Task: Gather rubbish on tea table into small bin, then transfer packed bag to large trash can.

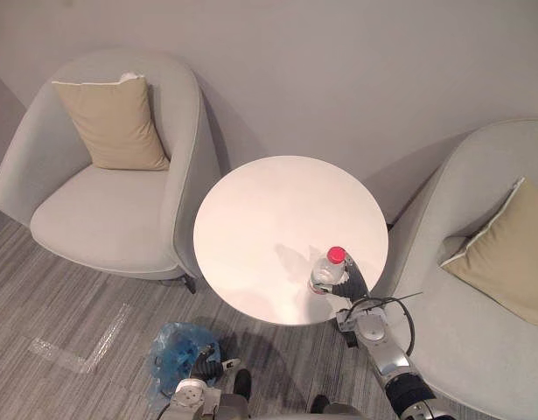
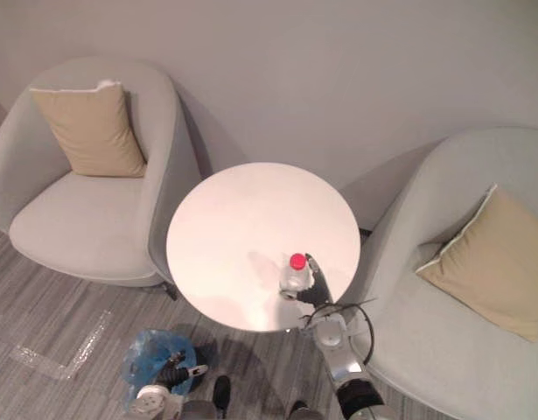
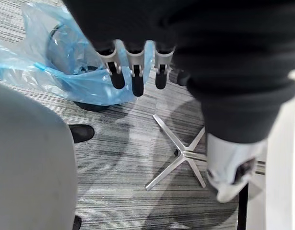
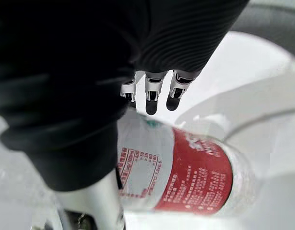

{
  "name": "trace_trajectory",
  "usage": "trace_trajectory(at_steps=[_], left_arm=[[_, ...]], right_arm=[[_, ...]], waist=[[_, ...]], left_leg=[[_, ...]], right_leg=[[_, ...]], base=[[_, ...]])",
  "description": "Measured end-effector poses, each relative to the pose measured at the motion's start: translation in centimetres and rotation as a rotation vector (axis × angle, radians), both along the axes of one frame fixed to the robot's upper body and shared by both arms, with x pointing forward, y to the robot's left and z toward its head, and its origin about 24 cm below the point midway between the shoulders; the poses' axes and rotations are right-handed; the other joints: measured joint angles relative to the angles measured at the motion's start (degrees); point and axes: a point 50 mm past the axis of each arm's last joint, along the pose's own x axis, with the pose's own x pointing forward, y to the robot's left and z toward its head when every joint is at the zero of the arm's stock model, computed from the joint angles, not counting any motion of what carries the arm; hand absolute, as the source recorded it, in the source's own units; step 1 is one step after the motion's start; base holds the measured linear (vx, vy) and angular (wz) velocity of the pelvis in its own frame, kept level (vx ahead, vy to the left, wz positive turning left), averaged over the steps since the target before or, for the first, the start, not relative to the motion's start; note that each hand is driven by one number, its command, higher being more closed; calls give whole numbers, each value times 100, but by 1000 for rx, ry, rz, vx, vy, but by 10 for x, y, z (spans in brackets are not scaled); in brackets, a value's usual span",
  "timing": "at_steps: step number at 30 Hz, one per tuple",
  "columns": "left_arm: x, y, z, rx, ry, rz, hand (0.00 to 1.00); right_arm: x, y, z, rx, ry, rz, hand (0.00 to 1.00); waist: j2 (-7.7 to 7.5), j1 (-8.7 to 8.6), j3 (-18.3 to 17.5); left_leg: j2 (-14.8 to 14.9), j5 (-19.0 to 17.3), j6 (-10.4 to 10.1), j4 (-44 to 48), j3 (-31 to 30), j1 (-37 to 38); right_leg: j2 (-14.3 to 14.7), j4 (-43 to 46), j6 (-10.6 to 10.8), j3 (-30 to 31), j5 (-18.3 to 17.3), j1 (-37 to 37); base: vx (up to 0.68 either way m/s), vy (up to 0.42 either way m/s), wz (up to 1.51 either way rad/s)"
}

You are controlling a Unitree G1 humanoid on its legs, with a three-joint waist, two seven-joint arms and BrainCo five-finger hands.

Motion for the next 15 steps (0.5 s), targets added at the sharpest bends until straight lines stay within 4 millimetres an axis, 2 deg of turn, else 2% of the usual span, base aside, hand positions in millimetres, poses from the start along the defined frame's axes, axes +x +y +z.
trace_trajectory(at_steps=[2,7,11,15], left_arm=[[3,0,1,2,-9,-2,0],[5,0,2,4,-17,-1,0],[5,0,2,5,-18,-2,0],[5,1,2,7,-14,-2,0]], right_arm=[[7,3,7,16,-25,5,100],[9,6,9,16,-31,12,100],[5,7,13,25,-56,21,100],[-6,10,28,53,-133,47,100]], waist=[[-6,15,81],[-7,16,141],[-13,8,151],[-15,-7,151]], left_leg=[[-5,-1,0,21,-7,-34],[-8,-3,0,23,6,-33],[3,-6,-3,24,56,-31],[37,-61,0,27,342,53]], right_leg=[[-5,-1,0,-4,0,-14],[-11,0,0,17,0,-19],[-9,2,0,81,0,-41],[-5,102,1,389,0,-162]], base=[[-16,-4,4],[-6,-1,-1],[-30,-2,-8],[-30,10,-35]])
